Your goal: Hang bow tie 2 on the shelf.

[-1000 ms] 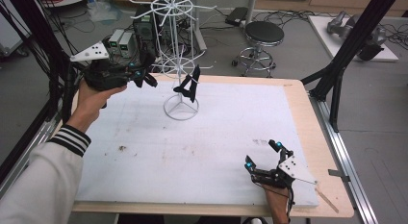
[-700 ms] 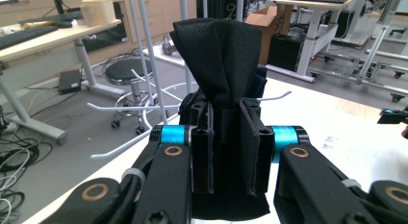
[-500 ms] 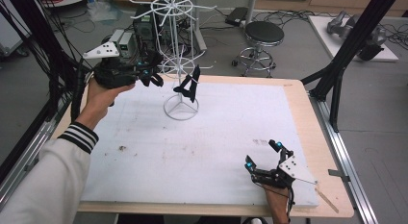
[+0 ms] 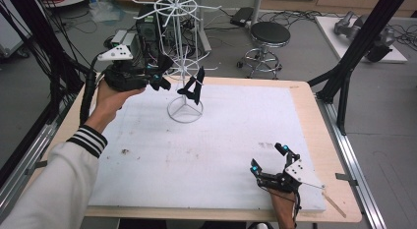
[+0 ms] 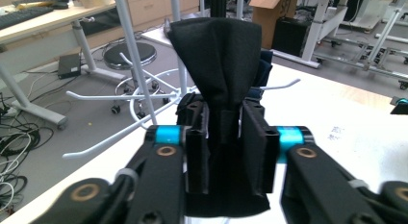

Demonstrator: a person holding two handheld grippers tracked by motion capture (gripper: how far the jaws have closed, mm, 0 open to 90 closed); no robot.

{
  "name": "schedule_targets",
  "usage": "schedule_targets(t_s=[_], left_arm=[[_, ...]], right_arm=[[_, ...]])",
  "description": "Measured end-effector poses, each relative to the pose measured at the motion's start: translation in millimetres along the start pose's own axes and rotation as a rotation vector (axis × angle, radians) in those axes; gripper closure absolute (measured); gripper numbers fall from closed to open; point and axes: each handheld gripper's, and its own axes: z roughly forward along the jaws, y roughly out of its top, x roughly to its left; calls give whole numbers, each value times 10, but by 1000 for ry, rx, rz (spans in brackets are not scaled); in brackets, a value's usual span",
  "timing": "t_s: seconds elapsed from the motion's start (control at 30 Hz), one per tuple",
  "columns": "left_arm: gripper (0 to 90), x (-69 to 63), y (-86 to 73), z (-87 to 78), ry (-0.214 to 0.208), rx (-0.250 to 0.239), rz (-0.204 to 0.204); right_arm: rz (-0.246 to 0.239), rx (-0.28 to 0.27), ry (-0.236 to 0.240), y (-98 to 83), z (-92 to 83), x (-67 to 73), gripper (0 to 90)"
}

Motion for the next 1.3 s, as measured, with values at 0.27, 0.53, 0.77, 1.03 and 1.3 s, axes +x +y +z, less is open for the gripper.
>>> schedule_targets(t_s=[0.27, 0.53, 0.77, 1.03, 1.3], left_arm=[[189, -3, 7, -50, 48, -12, 2], [119, 15, -97, -288, 26, -101, 12], [120, -16, -423, -498, 6, -154, 19], [119, -139, -953, -773, 40, -198, -17], [119, -366, -1564, -1043, 109, -221, -44]], right_arm=[[6, 5, 2, 0, -3, 8, 10], [6, -4, 2, -2, -10, 2, 10], [7, -4, -3, -2, -9, 3, 10], [-4, -5, -3, -2, -6, 2, 10], [-11, -1, -9, -1, -1, 16, 10]])
